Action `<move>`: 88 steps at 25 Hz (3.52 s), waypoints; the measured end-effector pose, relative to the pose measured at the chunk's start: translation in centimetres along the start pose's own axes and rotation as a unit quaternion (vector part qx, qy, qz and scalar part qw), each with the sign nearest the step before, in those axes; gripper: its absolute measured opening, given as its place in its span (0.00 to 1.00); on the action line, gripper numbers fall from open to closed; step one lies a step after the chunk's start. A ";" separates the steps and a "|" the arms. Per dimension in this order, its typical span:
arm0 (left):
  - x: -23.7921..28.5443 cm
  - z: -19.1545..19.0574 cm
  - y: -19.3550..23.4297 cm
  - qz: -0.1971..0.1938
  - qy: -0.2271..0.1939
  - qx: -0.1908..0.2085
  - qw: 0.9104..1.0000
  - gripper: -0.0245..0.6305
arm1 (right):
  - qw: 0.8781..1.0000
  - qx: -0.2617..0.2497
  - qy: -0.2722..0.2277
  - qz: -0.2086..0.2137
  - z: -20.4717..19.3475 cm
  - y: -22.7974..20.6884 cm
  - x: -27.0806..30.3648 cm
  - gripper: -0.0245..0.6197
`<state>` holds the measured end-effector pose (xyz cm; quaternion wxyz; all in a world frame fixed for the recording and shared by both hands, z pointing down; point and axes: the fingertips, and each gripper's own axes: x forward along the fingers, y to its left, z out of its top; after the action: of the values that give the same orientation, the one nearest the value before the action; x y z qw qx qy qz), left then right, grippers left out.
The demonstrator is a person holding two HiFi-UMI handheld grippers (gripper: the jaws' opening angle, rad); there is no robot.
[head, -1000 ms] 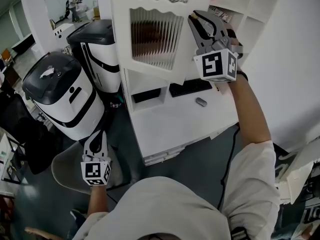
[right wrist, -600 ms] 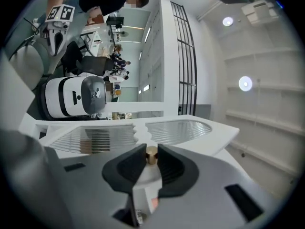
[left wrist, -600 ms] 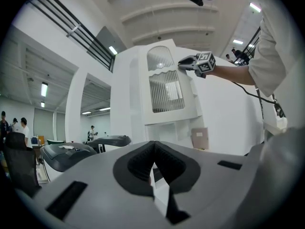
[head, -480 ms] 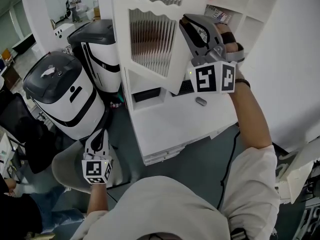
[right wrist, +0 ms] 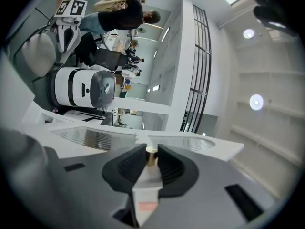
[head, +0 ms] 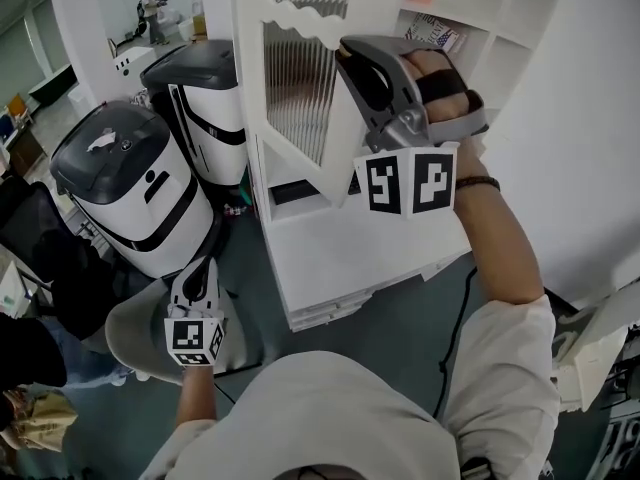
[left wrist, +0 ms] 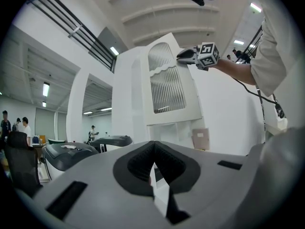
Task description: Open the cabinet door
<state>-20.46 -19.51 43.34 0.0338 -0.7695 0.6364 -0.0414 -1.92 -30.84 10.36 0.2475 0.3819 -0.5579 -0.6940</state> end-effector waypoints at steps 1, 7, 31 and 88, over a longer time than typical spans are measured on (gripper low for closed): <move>-0.1 0.1 -0.1 0.001 0.000 0.000 1.000 0.03 | 1.000 -0.008 0.004 0.000 0.3 -0.1 -0.1 0.15; -0.9 0.0 0.4 0.007 0.003 -0.007 1.000 0.04 | 0.999 -0.028 0.035 0.012 1.9 -0.3 0.2 0.15; -2.7 -0.9 2.9 0.023 0.006 -0.021 1.000 0.04 | 0.992 -0.078 0.082 0.051 9.5 -0.4 1.3 0.16; -0.9 -0.6 1.0 0.001 0.013 -0.013 1.000 0.04 | 0.976 0.197 -0.089 0.031 9.0 -5.1 -4.3 0.49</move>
<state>-21.69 -18.77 43.81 0.0156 -0.7685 0.6382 -0.0437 -6.25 -20.92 7.36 0.1381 0.3422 -0.7153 -0.5935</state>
